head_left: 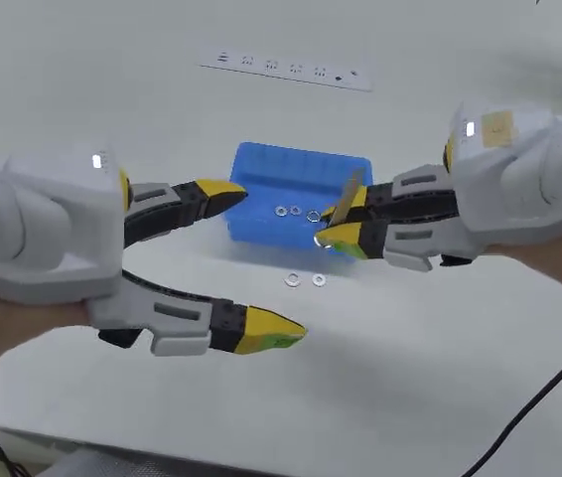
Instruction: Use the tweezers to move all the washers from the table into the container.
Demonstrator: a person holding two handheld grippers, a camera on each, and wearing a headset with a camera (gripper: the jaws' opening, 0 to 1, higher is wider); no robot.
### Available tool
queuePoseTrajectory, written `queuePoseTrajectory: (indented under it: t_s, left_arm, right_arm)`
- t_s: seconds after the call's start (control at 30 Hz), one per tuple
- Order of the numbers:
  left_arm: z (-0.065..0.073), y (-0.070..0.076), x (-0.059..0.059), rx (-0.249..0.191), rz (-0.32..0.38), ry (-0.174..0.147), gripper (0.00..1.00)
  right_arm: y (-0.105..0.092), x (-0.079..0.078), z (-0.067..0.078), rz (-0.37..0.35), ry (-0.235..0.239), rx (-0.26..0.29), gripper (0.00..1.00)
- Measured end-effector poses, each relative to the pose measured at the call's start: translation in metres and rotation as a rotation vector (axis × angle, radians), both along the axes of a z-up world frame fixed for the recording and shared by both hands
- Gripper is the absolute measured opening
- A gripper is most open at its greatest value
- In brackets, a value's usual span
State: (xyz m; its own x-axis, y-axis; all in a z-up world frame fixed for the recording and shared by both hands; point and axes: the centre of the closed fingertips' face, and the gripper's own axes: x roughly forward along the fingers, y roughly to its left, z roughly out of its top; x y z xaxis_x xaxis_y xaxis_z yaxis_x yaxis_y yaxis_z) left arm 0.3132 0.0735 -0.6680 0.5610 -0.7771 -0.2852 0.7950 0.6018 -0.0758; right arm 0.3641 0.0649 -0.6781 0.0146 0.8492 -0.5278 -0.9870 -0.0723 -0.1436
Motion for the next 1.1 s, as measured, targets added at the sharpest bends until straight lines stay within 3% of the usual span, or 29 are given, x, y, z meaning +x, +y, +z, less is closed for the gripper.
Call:
queuePoseTrajectory:
  t_s: [0.2,0.43,0.6,0.77,0.87,1.1]
  left_arm:
    - [-0.001,0.006,0.001,-0.009,0.026,-0.001,0.96]
    - [-0.003,0.018,0.003,-0.02,0.07,0.004,0.99]
    - [-0.007,0.02,0.002,-0.017,0.08,0.022,0.99]
    - [-0.008,0.029,0.0,-0.003,0.104,0.02,0.99]
    - [-0.009,0.037,-0.001,-0.008,0.124,0.034,0.99]
    - [-0.008,0.038,-0.001,-0.006,0.13,0.049,0.99]
  right_arm:
    - [0.007,0.02,0.005,-0.014,-0.021,0.007,0.1]
    - [0.015,0.044,-0.004,-0.025,-0.01,0.015,0.1]
    - [0.024,0.061,-0.028,-0.04,0.0,-0.01,0.1]
    - [0.037,0.071,-0.054,-0.039,0.012,-0.044,0.1]
    - [0.04,0.073,-0.062,-0.038,0.022,-0.052,0.1]
    - [0.038,0.072,-0.078,-0.035,0.052,-0.085,0.1]
